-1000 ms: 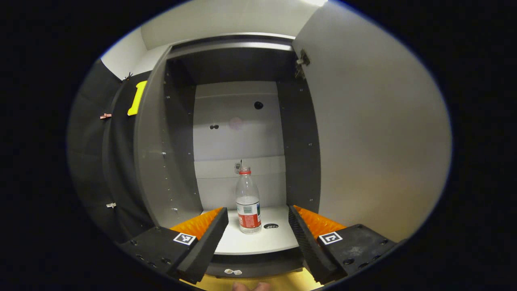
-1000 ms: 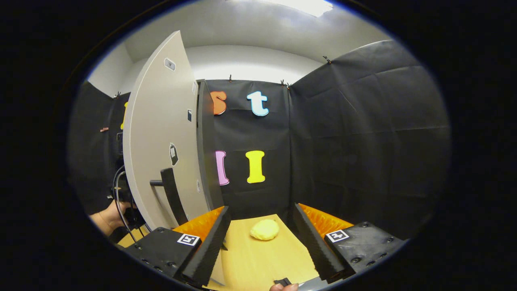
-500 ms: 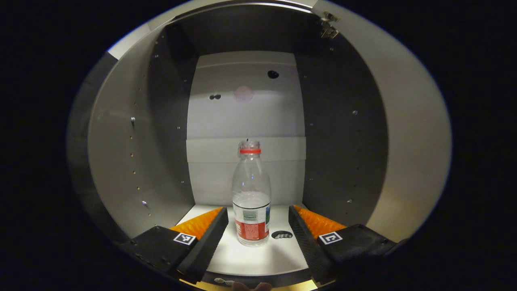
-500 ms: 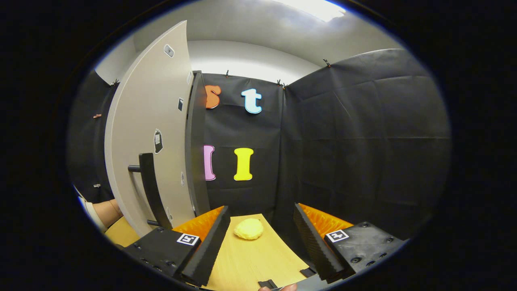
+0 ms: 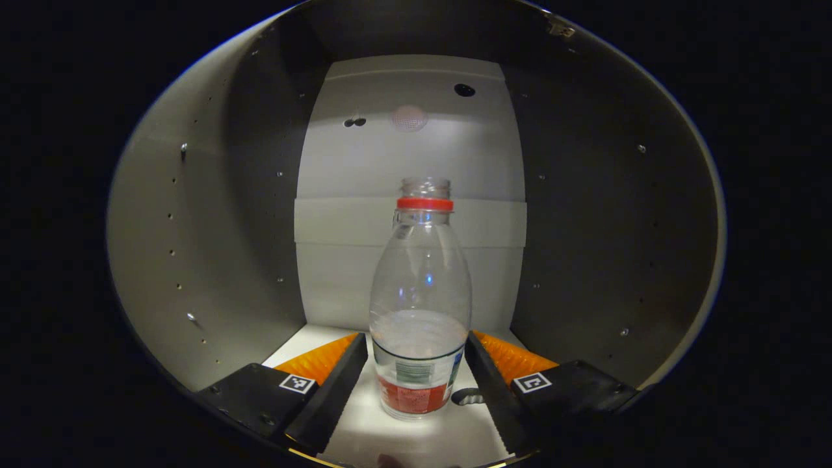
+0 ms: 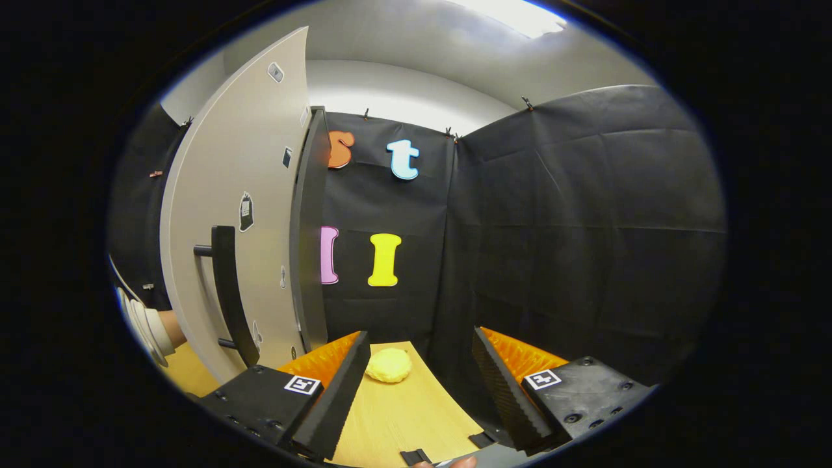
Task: Open the cabinet door with the right hand, grasp the bottle in the cabinet with the left hand and place it on the coaster, then close the cabinet door with the right hand.
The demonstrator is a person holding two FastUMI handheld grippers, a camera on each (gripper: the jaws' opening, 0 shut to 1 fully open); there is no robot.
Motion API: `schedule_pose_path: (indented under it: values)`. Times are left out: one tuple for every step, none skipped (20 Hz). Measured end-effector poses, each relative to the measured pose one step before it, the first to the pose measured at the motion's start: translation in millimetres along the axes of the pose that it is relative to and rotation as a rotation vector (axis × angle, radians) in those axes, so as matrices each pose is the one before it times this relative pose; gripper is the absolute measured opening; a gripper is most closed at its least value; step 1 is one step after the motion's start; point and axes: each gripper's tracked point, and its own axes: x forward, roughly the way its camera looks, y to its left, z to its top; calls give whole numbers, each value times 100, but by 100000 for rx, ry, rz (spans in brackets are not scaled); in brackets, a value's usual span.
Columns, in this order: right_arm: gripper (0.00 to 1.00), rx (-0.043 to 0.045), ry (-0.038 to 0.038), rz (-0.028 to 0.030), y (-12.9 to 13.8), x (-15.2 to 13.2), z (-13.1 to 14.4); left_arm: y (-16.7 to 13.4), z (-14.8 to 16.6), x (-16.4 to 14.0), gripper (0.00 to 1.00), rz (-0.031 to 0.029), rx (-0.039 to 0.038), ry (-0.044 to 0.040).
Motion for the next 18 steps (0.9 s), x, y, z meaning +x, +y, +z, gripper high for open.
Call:
schedule_pose_path:
  values:
    - [98, 102, -269, -622, -43, 77, -21, 25, -101, 544, 92, -258, -272, -166]
    - [100, 41, -121, -317, -25, 30, 64, 91, 93, -214, 78, -672, 418, 317]
    - [98, 129, 3, -347, -58, -8, -71, 293, 145, -352, 78, 331, 1264, 38]
    - [98, 308, 180, 6, 51, -31, 7, 312, 500, -424, 77, 159, 1078, -873]
    - [98, 337, 114, -86, 33, -77, -8, 116, 591, -544, 76, -553, 198, -1287]
    - [98, 99, 75, 149, 85, 0, -52, -21, 615, -888, 76, -1009, 31, -1438]
    - [98, 164, -290, 265, 29, 58, 71, 176, 744, -945, 76, -537, 554, -1010]
    - [98, 168, -329, 409, 136, 40, 72, 424, 610, -909, 76, -353, 793, -811]
    - [98, 280, -109, 634, 163, 36, -31, 244, 671, -1009, 76, -849, 426, -767]
    - [98, 426, -132, 455, 101, -31, 35, 241, 507, -1139, 76, -472, 156, -883]
    - [98, 540, -44, 381, 149, 84, -64, 332, 430, -1321, 76, -469, 254, -682]
    - [98, 573, -345, 253, 149, -145, 71, 362, 337, -1279, 77, -611, 183, -720]
    - [98, 716, -154, 401, 156, 88, 43, 354, 366, -1346, 76, -709, -53, -635]
    - [98, 911, -300, 680, 290, 12, 19, 371, 186, -1451, 76, -654, 104, -565]
    - [98, 894, -328, 642, 255, 13, 18, 562, 287, -1480, 76, 86, -33, -749]
    - [98, 740, -553, 503, 219, 111, 93, 424, 188, -1613, 75, -305, -266, -777]
    - [98, 296, -759, 290, 163, 60, 128, 465, 216, -1502, 76, -28, -559, -986]
    - [98, -90, -891, -1, 28, 91, 167, 409, 141, -1407, 76, -419, -220, -460]
